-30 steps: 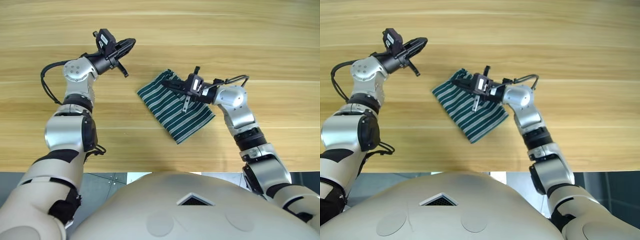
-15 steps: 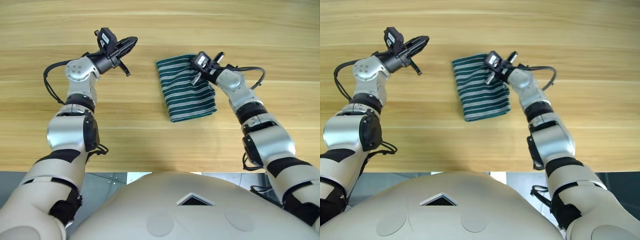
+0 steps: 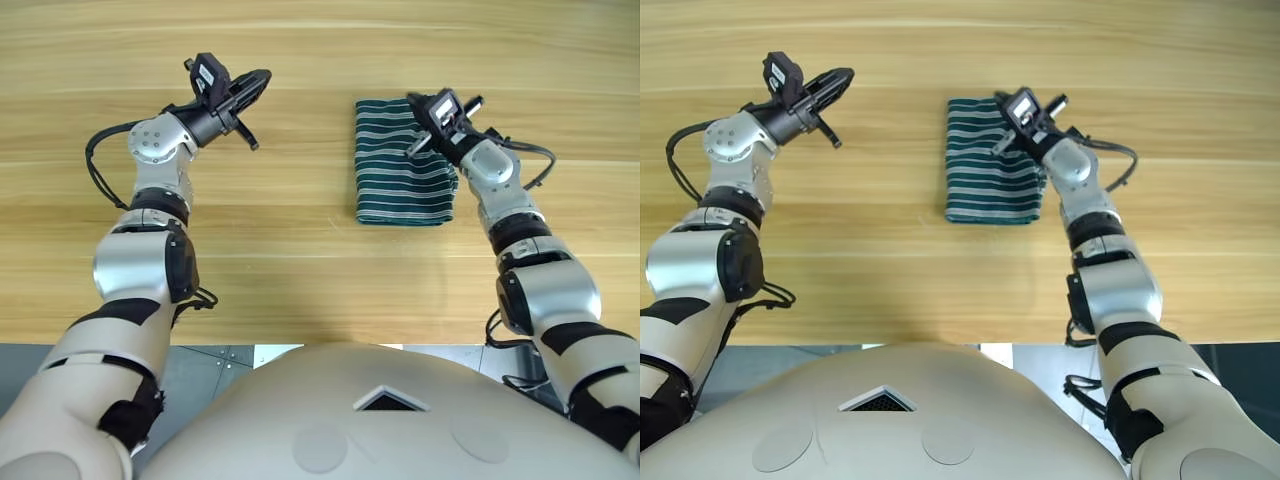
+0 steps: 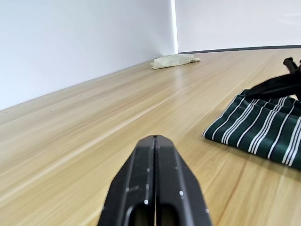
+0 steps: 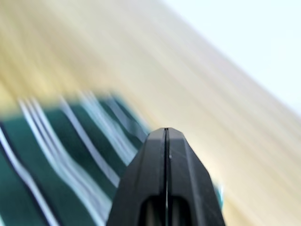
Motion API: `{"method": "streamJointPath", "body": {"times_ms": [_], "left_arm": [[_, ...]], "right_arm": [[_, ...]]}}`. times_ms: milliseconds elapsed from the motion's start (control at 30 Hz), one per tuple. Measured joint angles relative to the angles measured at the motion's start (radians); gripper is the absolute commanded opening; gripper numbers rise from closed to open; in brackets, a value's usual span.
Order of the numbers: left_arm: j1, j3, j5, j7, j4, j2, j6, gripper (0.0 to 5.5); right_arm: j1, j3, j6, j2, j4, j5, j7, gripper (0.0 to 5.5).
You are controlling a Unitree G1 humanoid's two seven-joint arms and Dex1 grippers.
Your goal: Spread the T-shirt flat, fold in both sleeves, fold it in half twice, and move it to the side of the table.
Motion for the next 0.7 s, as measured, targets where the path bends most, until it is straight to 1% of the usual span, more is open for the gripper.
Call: {"method": "streamJointPath", "body": {"times_ms": [100, 233, 367, 567, 700], "left_arm": [[0.001, 0.001, 0.000, -0.001, -0.001, 0.000, 0.000, 0.00], [0.002, 0.001, -0.001, -0.003, -0.006, -0.005, -0.001, 0.00], [0.002, 0.001, -0.001, -0.005, -0.009, -0.010, -0.001, 0.00], [0.005, 0.001, 0.000, -0.004, -0.012, -0.014, -0.001, 0.00], [0.009, 0.001, 0.000, -0.003, -0.014, -0.013, -0.002, 0.00]], "right_arm": [[0.013, 0.006, -0.027, 0.068, -0.102, 0.028, 0.059, 0.02], [0.055, 0.059, 0.013, 0.063, -0.054, -0.046, 0.090, 0.02], [0.089, 0.116, 0.058, 0.010, 0.011, -0.151, 0.101, 0.02], [0.098, 0.122, 0.057, -0.088, 0.021, -0.188, 0.078, 0.02], [0.134, 0.123, 0.028, -0.172, 0.009, -0.187, 0.135, 0.02]]}}
